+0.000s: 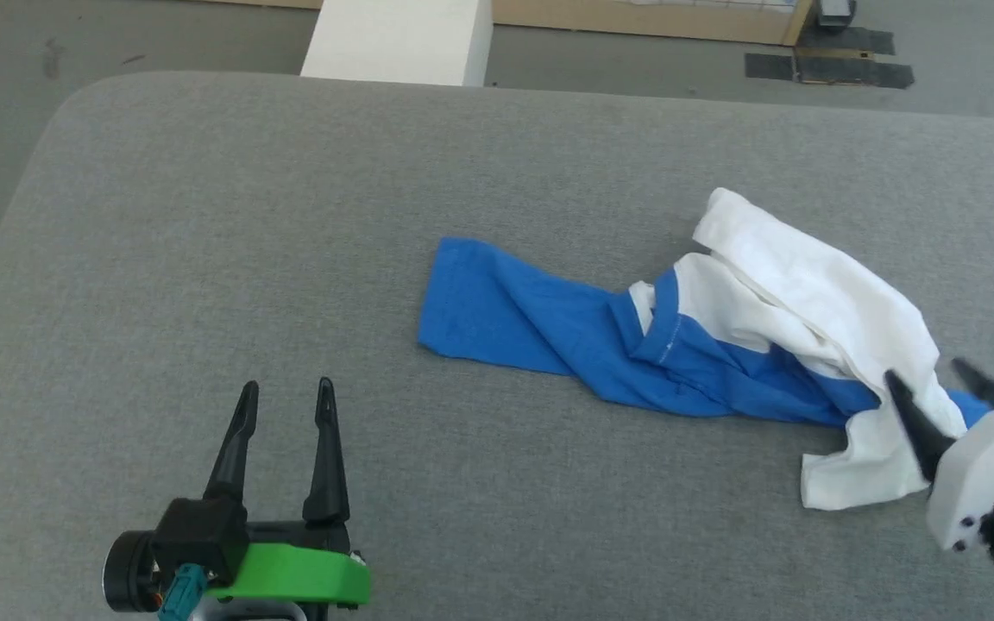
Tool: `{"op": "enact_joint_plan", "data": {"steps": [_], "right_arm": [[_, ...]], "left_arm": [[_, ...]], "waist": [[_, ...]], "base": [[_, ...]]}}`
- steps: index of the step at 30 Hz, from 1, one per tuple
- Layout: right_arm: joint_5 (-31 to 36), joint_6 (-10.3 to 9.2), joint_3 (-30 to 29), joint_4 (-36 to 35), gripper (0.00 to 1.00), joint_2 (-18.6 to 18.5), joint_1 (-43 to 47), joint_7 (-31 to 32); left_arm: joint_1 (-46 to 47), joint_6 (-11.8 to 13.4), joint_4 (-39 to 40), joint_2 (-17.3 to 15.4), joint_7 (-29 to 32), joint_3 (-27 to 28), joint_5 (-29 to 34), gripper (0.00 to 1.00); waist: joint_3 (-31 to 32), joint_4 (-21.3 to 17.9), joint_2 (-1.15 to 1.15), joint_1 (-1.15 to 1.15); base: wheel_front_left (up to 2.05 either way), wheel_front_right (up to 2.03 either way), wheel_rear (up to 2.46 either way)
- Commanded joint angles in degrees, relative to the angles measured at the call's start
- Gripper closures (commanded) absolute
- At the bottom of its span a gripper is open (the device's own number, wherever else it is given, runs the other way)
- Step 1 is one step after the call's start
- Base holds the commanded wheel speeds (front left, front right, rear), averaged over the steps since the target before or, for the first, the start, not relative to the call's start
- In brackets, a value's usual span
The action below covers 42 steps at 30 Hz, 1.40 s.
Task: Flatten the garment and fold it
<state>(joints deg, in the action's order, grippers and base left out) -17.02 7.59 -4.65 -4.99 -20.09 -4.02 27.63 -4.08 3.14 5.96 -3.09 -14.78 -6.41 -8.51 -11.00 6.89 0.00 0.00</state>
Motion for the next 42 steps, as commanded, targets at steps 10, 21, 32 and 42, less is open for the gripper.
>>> {"op": "enact_joint_plan", "data": {"steps": [10, 21, 32, 42], "right_arm": [[1.8, -0.1, 0.5, 3.8, 1.0, 1.5, 3.3, 0.4], [0.5, -0.1, 0.1, -4.9, 1.0, -1.4, -6.5, 0.3], [5.2, -0.1, 12.5, 1.6, 1.0, -14.6, -35.1, 4.9], [9.1, -0.1, 22.8, 25.9, 1.0, -11.9, -50.1, 0.0]], "left_arm": [[0.1, 0.5, -0.2, 0.2, -0.2, -0.3, -0.4, 0.0], [-0.2, 1.3, 0.6, 0.2, -0.2, 0.2, -1.1, 0.0], [4.6, 1.9, 0.9, 0.2, -0.2, -3.0, -3.0, 0.0], [9.3, 2.8, -0.2, 0.2, -0.2, -7.3, -4.1, 0.0]], "waist": [[-0.2, 3.8, 0.0, 0.0], [0.2, 3.3, 0.0, 0.0], [-8.2, 6.3, 0.0, 0.0], [-13.9, 11.1, 0.0, 0.0]], "base": [[0.0, 0.0, 0.0], [0.0, 0.0, 0.0], [0.0, 0.0, 0.0], [0.0, 0.0, 0.0]]}}
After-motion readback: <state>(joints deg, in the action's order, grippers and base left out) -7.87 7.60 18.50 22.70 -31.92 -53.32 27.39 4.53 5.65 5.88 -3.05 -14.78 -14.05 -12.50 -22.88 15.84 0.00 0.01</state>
